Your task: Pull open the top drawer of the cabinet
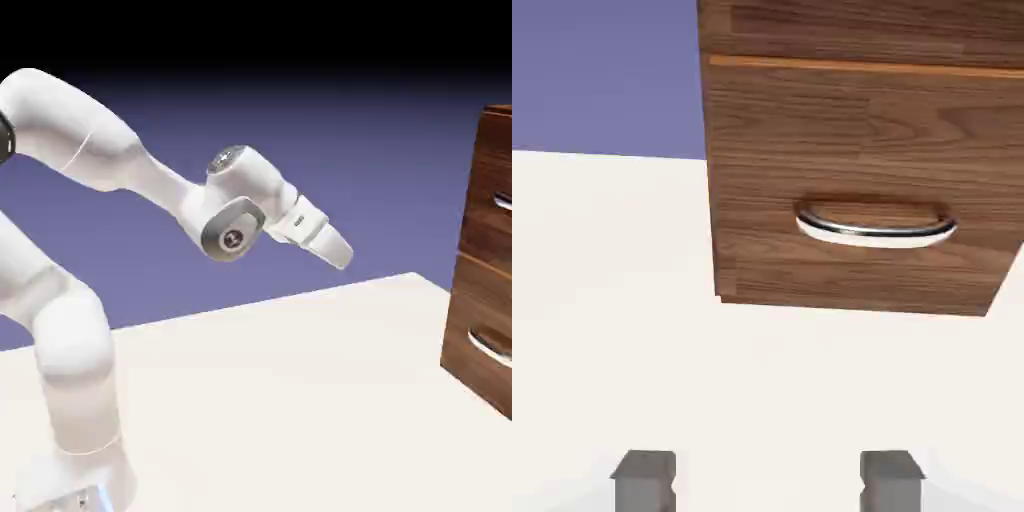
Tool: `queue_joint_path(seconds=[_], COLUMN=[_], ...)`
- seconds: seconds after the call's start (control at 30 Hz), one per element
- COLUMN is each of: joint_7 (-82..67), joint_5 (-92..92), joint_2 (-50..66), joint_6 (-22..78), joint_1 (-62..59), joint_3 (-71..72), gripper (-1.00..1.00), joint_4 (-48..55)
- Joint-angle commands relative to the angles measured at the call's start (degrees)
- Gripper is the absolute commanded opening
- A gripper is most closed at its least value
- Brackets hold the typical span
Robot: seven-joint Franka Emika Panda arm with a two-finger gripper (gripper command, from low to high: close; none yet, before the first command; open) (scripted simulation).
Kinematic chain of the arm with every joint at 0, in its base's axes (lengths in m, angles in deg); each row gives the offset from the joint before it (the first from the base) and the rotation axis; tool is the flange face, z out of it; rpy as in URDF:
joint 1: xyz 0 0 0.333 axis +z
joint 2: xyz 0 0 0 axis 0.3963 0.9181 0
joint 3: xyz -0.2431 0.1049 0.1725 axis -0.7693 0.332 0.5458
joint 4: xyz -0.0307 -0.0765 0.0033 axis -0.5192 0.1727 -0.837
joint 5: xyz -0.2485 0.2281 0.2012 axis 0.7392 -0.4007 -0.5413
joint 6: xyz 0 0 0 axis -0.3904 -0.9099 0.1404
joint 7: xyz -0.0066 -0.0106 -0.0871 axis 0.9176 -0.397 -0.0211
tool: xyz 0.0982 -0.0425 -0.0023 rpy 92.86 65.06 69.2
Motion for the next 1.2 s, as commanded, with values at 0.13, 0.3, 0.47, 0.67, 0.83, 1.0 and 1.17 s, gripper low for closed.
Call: queue_joint_path(seconds=[0.13,0.3,0.47,0.67,0.83,1.0,1.17], joint_7=[-12.03,-24.06,-36.09,-50.53,-62.56,-74.59,-86.61], joint_5=[12.46,24.92,37.38,52.33,64.79,77.25,89.71], joint_2=[6.84,13.68,20.52,28.72,35.56,42.4,49.23], joint_6=[1.02,2.04,3.05,4.28,5.29,6.31,7.33], joint_1=[-5.57,-11.14,-16.7,-23.38,-28.95,-34.52,-40.08], joint_3=[6.48,12.96,19.44,27.22,33.7,40.18,46.66], gripper=[0.0,0.0,0.0,0.0,0.0,0.0,0.0], joint_4=[5.0,10.01,15.01,21.02,26.02,31.02,36.03])
